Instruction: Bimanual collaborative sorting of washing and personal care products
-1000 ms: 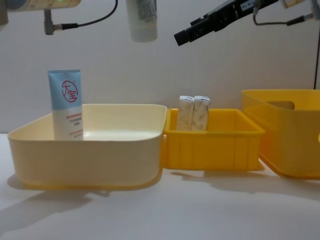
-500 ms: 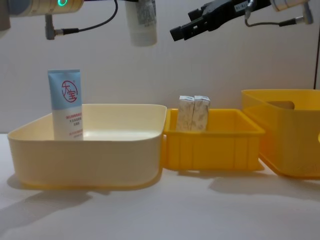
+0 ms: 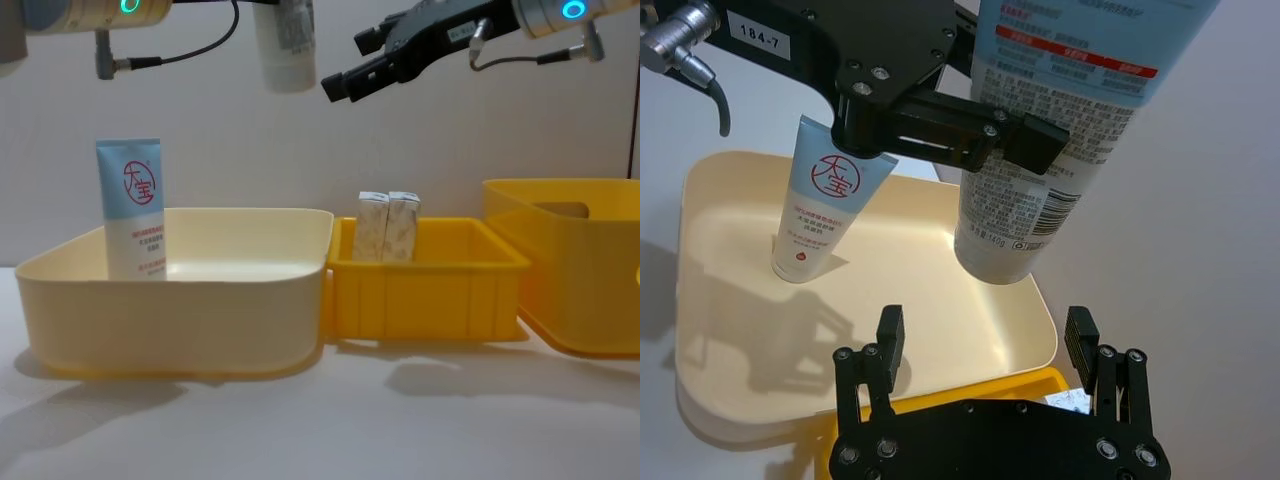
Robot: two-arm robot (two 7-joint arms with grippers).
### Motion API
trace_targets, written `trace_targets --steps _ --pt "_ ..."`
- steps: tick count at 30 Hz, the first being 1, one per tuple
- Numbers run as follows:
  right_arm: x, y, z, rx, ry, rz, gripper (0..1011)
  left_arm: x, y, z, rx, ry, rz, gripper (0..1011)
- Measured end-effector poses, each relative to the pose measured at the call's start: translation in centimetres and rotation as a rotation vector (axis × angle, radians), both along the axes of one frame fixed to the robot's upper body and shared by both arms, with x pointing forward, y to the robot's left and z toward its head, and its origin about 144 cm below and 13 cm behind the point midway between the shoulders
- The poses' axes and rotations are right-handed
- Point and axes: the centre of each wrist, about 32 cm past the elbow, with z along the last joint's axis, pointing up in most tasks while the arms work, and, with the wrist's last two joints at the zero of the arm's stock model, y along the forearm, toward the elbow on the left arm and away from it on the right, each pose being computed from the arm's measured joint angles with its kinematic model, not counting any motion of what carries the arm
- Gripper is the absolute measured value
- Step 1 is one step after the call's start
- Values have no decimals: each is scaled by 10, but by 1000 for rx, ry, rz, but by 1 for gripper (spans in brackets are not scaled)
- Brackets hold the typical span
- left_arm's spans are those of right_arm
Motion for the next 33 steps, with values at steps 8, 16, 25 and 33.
trace_targets --steps 8,16,25,33 --pt "1 7 -5 5 -29 -17 1001 -3 4 -3 -7 9 8 318" --pt "2 12 -9 37 -52 -50 1001 -7 7 -7 -16 18 18 318" --pt "4 18 -11 61 -31 -67 1001 -8 6 -8 -22 18 20 318" --pt "5 23 -12 79 2 -69 1001 -5 4 -5 -26 9 19 318"
